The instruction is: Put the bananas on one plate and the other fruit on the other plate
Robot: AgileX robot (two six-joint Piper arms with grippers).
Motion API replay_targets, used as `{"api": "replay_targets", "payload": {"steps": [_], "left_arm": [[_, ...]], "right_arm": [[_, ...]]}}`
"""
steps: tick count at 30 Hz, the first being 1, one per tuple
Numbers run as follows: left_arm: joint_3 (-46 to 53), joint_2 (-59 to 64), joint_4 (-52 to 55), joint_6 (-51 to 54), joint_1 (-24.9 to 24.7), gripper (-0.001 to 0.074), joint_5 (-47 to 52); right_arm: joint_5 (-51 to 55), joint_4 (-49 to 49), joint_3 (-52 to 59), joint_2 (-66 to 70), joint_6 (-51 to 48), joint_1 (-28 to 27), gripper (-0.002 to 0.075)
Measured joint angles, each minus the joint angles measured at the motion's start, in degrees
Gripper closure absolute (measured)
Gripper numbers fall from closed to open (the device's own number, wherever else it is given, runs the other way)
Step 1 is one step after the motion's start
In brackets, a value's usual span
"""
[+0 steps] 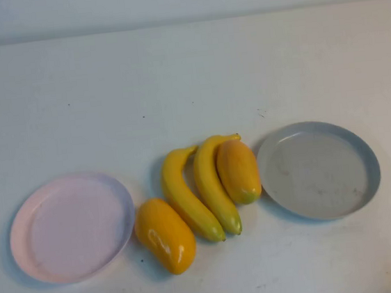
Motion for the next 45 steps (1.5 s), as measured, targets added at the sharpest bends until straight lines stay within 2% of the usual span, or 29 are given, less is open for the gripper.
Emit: {"api": "replay_targets", "payload": {"steps": [18, 22, 29, 36, 39, 45], "left_arm": [[0.0, 0.0, -3.0, -1.2, 0.0, 0.074, -3.1], [0.0, 0.0, -3.2, -7.4, 0.0, 0.074, -5.1], [0.0, 0.0, -8.2, -24.8, 0.0, 0.074, -10.9], [0.0, 0.0, -9.5, -30.4, 0.0, 0.074, -14.0], [-2.4, 0.6, -10.2, -33.6, 0.0, 0.074, -9.4], [-17.5, 12.1, -9.9, -32.6, 0.0, 0.074, 7.1]], "right_arm": [[0.0, 0.0, 0.0, 0.0, 0.0, 0.0, 0.0741], [0.0, 0.0, 0.0, 0.0, 0.0, 0.0, 0.0741], [0.0, 0.0, 0.0, 0.0, 0.0, 0.0, 0.0741], [0.0, 0.0, 0.0, 0.0, 0.0, 0.0, 0.0741], [0.0, 0.0, 0.0, 0.0, 0.0, 0.0, 0.0741], [0.0, 0.0, 0.0, 0.0, 0.0, 0.0, 0.0741]]}}
